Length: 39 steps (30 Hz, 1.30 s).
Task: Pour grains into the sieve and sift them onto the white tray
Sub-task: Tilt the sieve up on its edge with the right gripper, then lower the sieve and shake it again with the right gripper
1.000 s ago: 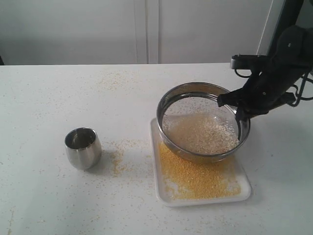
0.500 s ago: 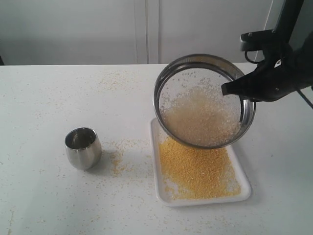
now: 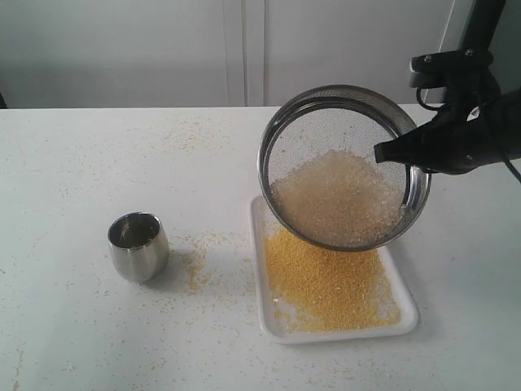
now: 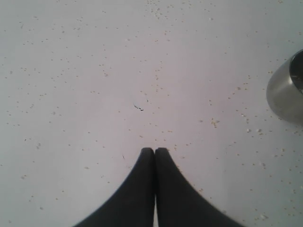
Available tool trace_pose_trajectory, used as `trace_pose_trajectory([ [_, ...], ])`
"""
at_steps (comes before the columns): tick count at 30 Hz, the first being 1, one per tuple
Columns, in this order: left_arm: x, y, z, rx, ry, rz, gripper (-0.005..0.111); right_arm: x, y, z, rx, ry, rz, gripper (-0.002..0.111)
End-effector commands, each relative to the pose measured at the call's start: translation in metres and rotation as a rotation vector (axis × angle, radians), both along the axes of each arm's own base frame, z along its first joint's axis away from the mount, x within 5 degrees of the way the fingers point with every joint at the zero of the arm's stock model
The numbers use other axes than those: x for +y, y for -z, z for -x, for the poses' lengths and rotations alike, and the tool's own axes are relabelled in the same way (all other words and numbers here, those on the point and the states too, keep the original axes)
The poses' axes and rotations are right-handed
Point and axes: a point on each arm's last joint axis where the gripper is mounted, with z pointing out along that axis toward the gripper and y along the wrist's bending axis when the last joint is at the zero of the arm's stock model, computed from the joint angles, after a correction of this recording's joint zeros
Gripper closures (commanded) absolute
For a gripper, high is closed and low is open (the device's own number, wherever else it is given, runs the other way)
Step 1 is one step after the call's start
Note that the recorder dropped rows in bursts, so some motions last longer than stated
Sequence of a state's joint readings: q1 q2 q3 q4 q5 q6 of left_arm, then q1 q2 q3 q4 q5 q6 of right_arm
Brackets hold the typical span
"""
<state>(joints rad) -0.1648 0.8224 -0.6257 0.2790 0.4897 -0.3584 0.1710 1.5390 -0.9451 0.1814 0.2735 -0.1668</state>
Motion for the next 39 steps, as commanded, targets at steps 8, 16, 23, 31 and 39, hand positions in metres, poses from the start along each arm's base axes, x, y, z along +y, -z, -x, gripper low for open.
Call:
trace_pose_trajectory([
  [8,0.001,0.001,0.002,0.002,-0.007,0.007,0.107,0.016,0.012,-0.020,0.527,-0.185,0.075,0.108],
  [16,0.001,0.001,0.002,0.002,-0.007,0.007,0.107,-0.007,0.022,-0.058,0.607,0.050,-0.111,0.108],
  [23,0.000,0.001,0.002,-0.001,-0.007,0.008,0.107,0.021,0.026,-0.043,0.621,-0.335,0.049,0.108],
  [31,0.000,0.001,0.002,-0.001,-0.007,0.008,0.107,0.021,0.031,-0.040,0.668,-0.402,0.032,0.108],
  [39,0.000,0.001,0.002,-0.001,-0.007,0.008,0.107,0.024,0.031,-0.041,0.617,-0.420,0.052,0.108],
])
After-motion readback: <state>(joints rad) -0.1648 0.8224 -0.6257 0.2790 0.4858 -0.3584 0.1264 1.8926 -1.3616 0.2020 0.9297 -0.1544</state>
